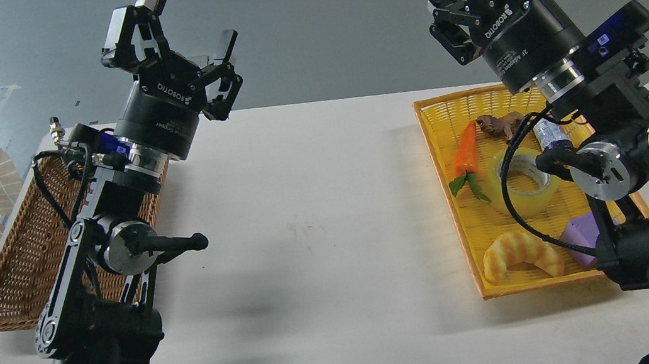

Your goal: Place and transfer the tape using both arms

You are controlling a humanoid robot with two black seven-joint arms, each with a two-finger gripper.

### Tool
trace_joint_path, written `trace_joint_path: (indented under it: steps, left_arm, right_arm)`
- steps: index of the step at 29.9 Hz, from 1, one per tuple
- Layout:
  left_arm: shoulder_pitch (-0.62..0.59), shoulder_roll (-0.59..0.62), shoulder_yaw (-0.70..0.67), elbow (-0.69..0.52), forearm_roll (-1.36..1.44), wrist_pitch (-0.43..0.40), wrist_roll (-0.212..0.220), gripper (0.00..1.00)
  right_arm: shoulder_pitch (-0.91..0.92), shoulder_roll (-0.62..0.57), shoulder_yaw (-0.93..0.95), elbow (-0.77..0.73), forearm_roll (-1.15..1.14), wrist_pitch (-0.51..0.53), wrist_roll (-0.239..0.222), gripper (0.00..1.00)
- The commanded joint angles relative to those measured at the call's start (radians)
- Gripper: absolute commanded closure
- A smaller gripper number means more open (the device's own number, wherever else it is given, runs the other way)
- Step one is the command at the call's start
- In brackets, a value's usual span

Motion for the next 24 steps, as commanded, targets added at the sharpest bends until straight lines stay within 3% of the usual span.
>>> trace_joint_path:
  steps: [1, 24]
  left_arm:
    - [0.006, 0.0, 0.0, -0.002, 0.001, 0.003, 0.002, 0.02]
    - [0.012, 0.0, 0.002, -0.026, 0.001, 0.013, 0.014, 0.02]
  right_arm:
    - [0.0, -0.002, -0.003, -0.001, 0.0, 0.001, 0.0, 0.0]
    - [0.002, -0.011, -0.029, -0.003, -0.002, 0.009, -0.026, 0.0]
